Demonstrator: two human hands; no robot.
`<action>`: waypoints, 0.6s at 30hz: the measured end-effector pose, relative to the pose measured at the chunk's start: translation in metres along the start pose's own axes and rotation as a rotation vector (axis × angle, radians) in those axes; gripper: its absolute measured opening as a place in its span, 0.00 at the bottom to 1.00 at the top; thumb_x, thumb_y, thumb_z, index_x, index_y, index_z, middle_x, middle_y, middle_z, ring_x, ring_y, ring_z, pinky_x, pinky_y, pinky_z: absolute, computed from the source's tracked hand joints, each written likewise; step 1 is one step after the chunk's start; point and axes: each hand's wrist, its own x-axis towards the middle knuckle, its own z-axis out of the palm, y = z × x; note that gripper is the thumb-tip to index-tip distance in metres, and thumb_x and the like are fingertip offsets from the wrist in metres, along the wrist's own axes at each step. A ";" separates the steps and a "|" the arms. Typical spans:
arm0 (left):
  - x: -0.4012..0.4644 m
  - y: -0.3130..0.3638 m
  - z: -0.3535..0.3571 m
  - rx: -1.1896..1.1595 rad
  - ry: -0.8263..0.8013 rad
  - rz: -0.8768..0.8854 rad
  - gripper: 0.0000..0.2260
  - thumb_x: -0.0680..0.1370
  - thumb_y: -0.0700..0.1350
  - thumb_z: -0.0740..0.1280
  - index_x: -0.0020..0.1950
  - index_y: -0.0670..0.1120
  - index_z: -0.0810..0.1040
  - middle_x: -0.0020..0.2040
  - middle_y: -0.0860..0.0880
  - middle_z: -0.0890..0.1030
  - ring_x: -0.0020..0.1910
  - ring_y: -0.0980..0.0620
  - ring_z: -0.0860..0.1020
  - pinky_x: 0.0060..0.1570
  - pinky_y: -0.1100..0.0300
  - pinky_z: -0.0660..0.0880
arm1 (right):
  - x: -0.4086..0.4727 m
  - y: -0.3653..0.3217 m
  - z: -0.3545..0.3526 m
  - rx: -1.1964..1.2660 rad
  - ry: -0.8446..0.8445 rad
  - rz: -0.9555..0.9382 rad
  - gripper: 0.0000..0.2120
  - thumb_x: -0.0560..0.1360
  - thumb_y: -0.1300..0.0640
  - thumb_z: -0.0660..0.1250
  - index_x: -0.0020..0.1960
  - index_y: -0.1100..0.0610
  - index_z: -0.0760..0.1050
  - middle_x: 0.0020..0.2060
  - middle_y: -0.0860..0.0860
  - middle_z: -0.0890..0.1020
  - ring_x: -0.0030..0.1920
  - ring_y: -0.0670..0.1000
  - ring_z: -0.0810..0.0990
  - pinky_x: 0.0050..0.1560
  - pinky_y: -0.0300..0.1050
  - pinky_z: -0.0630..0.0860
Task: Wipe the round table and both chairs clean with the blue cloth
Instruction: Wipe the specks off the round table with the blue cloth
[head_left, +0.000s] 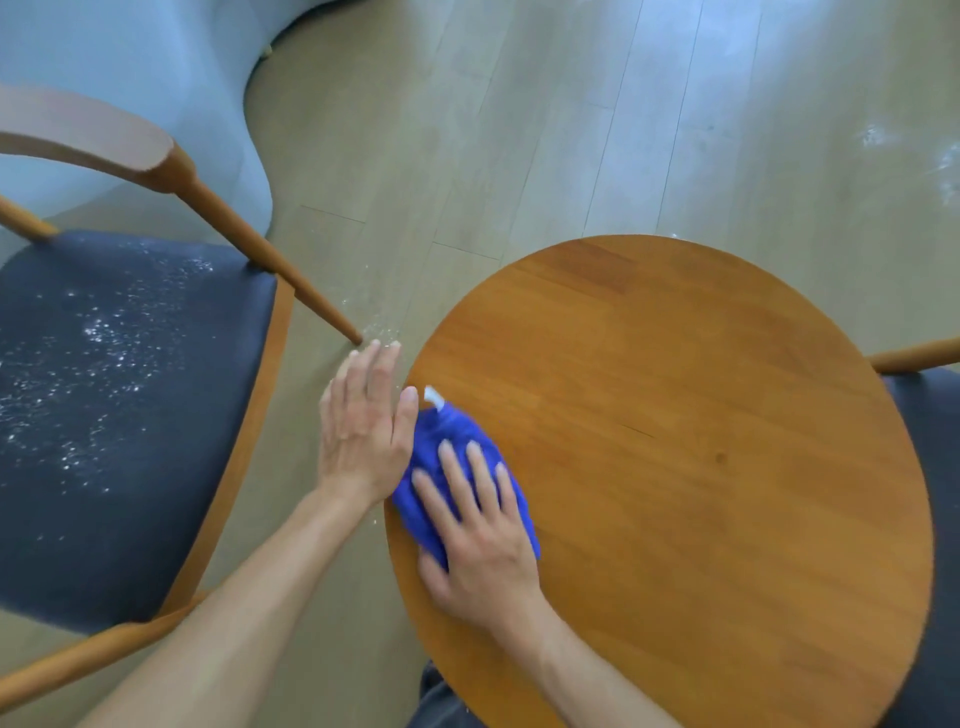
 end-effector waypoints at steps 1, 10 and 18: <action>0.002 0.001 0.001 0.026 -0.033 0.003 0.26 0.79 0.54 0.51 0.75 0.47 0.63 0.76 0.45 0.62 0.75 0.44 0.59 0.72 0.46 0.56 | -0.035 0.005 -0.004 -0.027 -0.029 -0.080 0.35 0.68 0.48 0.65 0.74 0.51 0.64 0.76 0.56 0.59 0.76 0.62 0.55 0.70 0.65 0.61; -0.009 0.020 0.047 0.337 -0.369 0.203 0.26 0.81 0.55 0.52 0.79 0.54 0.51 0.80 0.49 0.43 0.78 0.48 0.40 0.76 0.50 0.41 | -0.201 0.092 -0.081 -0.188 -0.150 0.035 0.22 0.80 0.46 0.47 0.70 0.49 0.66 0.74 0.53 0.65 0.74 0.58 0.63 0.66 0.55 0.65; -0.012 0.021 0.054 0.315 -0.386 0.169 0.27 0.82 0.53 0.53 0.79 0.54 0.48 0.79 0.49 0.40 0.77 0.49 0.37 0.74 0.51 0.37 | -0.113 0.063 -0.045 0.007 0.276 1.250 0.33 0.70 0.49 0.65 0.72 0.63 0.66 0.72 0.66 0.64 0.70 0.70 0.64 0.64 0.66 0.65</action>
